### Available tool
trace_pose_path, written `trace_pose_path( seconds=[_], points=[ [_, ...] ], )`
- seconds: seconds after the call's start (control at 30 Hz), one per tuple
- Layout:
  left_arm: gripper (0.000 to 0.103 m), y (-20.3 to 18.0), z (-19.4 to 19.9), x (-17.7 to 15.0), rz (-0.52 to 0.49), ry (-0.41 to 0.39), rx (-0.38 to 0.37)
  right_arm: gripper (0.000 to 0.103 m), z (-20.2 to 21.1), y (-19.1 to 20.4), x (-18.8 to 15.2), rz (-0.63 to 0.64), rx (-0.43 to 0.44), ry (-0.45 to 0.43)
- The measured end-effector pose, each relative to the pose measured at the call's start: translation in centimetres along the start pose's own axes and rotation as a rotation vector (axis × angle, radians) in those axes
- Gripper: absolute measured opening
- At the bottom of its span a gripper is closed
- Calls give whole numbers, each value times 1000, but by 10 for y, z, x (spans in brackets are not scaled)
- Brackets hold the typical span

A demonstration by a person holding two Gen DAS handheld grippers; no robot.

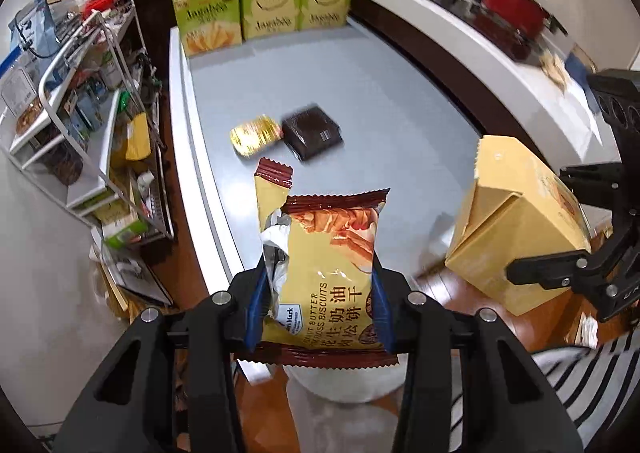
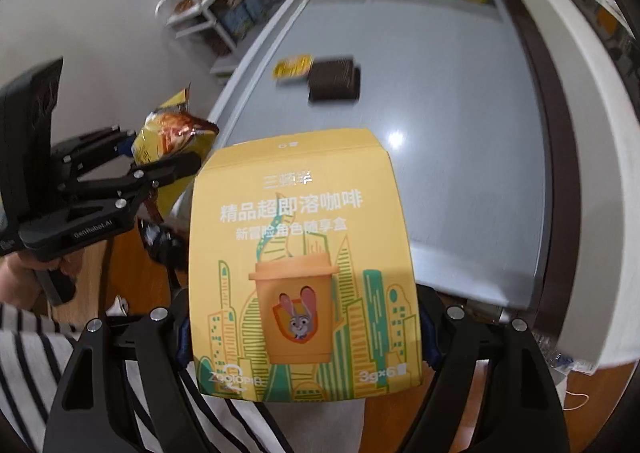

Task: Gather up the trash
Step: 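Lift the yellow box and biscuit packet and carry both over the white bin, then open both tools to drop the box and packet into the bin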

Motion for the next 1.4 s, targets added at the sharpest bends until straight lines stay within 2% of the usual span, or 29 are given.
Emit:
trace_pose_path(
  seconds=[0.33, 0.77, 1.0, 1.4],
  points=[
    [44, -32, -22, -57, -66, 136, -33, 78, -35, 2, -50, 67, -60, 124],
    [44, -44, -84, -106, -86, 294, -39, 78, -93, -10, -81, 5, -74, 205],
    [44, -47, -106, -115, -100, 338, -30, 78, -119, -8, -80, -53, -78, 219],
    [44, -51, -117, -111, -113, 345, -22, 78, -139, -14, -74, -70, -120, 220]
  ],
)
Point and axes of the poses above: each gripper's, at about its wrist camera, not at the fingertips, and z roughly against the way its jaws point, y to its left, x to its top, the point moved 4 cm from there along -z, roughly the way its jaws point, and after that the axes turned 5 degrees about -z, right-handed, at the moved point
